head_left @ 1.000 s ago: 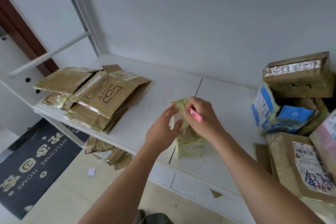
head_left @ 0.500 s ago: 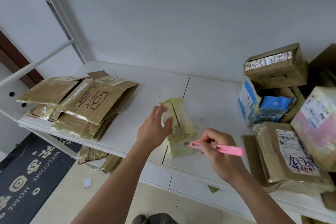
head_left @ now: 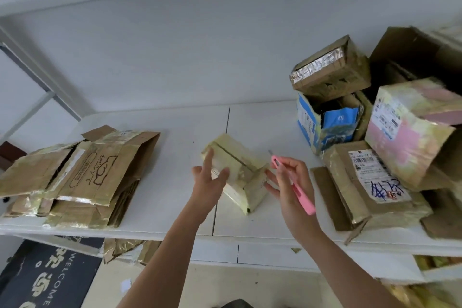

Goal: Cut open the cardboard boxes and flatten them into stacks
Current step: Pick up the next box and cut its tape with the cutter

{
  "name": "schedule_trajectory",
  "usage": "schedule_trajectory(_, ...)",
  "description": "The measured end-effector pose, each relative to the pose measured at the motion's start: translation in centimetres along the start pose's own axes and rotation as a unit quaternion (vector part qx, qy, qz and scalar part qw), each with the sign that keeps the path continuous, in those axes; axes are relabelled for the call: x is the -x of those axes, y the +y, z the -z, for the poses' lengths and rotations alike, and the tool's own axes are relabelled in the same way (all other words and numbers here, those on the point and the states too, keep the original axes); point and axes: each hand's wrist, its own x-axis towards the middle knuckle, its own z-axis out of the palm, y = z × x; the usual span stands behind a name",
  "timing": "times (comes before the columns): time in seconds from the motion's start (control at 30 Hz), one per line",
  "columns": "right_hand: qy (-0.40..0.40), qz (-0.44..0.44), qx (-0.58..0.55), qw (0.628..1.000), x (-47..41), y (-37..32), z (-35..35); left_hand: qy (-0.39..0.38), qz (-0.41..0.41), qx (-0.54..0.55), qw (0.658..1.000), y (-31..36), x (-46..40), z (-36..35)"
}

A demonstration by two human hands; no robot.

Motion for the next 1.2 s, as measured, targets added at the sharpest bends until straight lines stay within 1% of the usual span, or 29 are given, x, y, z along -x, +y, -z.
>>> schedule_trajectory(0.03, 0.002, 0.0, 0.004, 1.0, -0.7, -0.1, 0.1, 0.014, -0.006, -0.039, 0.999, 0.0, 0.1, -0.3)
schedule_trajectory(0.07, 0.002, -0.001, 0.011, 1.0, -1.4, -0.1, 0.1, 0.04, -0.027, -0.109, 0.993, 0.2, 0.2, -0.6)
schedule_trajectory(0.13, 0.003, 0.01, 0.028, 1.0, -2.6, -0.1, 0.3, 0.098, -0.095, -0.247, 0.959, 0.7, 0.2, -0.9)
schedule_trajectory(0.17, 0.009, 0.016, 0.029, 0.999, -3.0, 0.0, 0.4, 0.111, -0.122, -0.29, 0.942, 0.9, 0.0, -0.9)
schedule_trajectory(0.2, 0.019, 0.02, 0.024, 0.999, -3.3, 0.0, 0.5, 0.107, -0.136, -0.316, 0.933, 1.1, -0.3, -0.8)
schedule_trajectory(0.27, 0.048, 0.015, 0.012, 0.999, -3.5, 0.4, 0.9, 0.067, -0.152, -0.323, 0.932, 1.4, -0.9, -0.4)
schedule_trajectory(0.33, 0.075, 0.029, 0.024, 0.996, -3.3, 0.9, 1.1, 0.026, -0.163, -0.328, 0.93, 1.4, -1.0, -0.1)
schedule_trajectory(0.4, 0.076, 0.05, 0.054, 0.994, -3.0, 1.6, 1.2, 0.006, -0.147, -0.366, 0.919, 1.5, -0.9, -0.1)
schedule_trajectory(0.67, 0.101, 0.096, 0.097, 0.986, -3.1, 1.6, 0.6, 0.013, -0.13, -0.402, 0.906, 1.8, -0.7, -0.2)
schedule_trajectory(0.77, 0.079, 0.109, 0.146, 0.98, -3.3, 1.8, 0.6, 0.013, -0.128, -0.408, 0.904, 1.8, -0.7, -0.3)
schedule_trajectory(0.87, 0.081, 0.12, 0.179, 0.973, -3.6, 1.9, 0.3, 0.011, -0.125, -0.417, 0.9, 1.8, -0.8, -0.2)
schedule_trajectory(1.0, 0.061, 0.166, 0.221, 0.959, -3.7, 1.9, 0.0, 0.013, -0.126, -0.429, 0.894, 1.9, -0.9, -0.3)
schedule_trajectory(1.13, 0.051, 0.183, 0.249, 0.95, -2.3, 1.9, -0.4, 0.019, -0.127, -0.434, 0.892, 1.8, -0.8, -0.3)
schedule_trajectory(1.2, 0.041, 0.185, 0.244, 0.951, -1.3, 2.2, -0.8, 0.024, -0.131, -0.438, 0.889, 1.8, -0.8, -0.4)
